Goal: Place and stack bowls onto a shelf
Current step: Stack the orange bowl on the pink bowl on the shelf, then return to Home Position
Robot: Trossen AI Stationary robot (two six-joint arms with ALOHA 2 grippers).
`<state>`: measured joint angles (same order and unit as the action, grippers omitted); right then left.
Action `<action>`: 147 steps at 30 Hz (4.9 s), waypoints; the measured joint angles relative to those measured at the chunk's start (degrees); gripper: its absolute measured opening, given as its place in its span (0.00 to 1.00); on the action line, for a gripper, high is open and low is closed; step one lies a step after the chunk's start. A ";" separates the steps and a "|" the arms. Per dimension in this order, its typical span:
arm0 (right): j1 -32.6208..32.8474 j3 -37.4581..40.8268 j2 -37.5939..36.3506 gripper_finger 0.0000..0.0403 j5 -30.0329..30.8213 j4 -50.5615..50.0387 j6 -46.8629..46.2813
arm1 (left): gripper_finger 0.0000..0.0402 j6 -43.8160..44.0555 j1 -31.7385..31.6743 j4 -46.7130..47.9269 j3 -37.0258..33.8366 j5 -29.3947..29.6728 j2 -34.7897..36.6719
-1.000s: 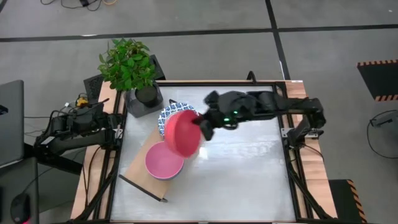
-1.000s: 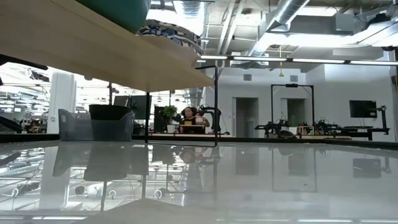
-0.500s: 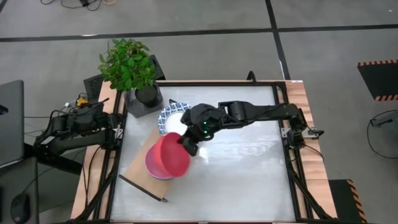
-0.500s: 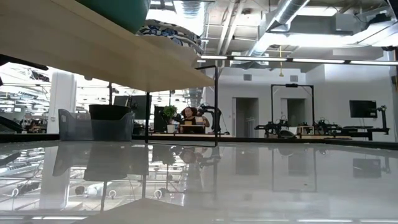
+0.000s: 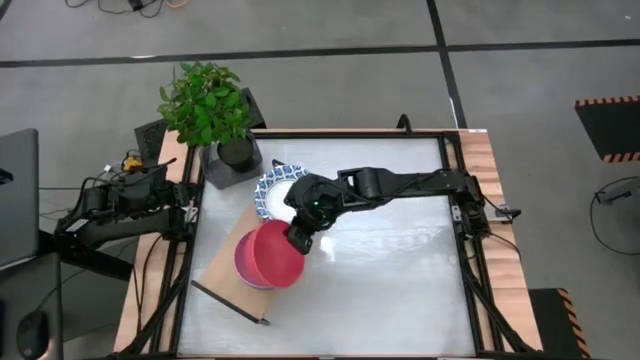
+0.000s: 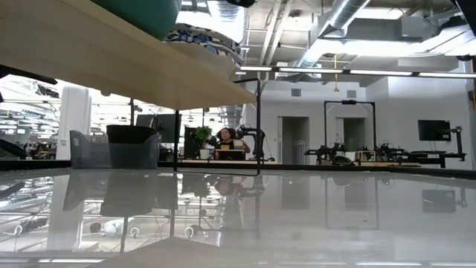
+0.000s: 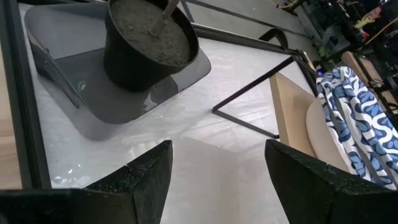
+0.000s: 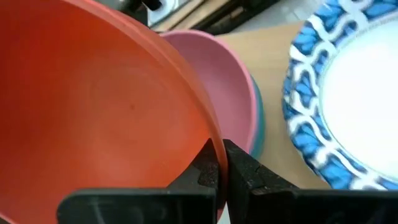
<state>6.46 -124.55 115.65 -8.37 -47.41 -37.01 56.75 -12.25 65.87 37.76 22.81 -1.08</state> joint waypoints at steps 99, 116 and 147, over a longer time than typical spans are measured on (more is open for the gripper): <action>1.42 -6.40 6.72 0.24 0.54 24.43 27.34 | 0.60 -0.61 0.00 0.00 -0.04 0.22 0.00; 2.00 -6.33 15.11 0.24 -10.49 37.96 29.85 | 0.60 -0.33 0.00 -0.02 -0.04 0.16 0.02; -0.59 -9.80 5.15 0.24 -12.70 32.85 30.42 | 0.60 2.26 -0.02 0.26 -0.04 -0.09 0.00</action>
<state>5.87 -134.35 120.80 -21.07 -14.55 -6.59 59.01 -12.27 66.13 37.71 22.72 -1.08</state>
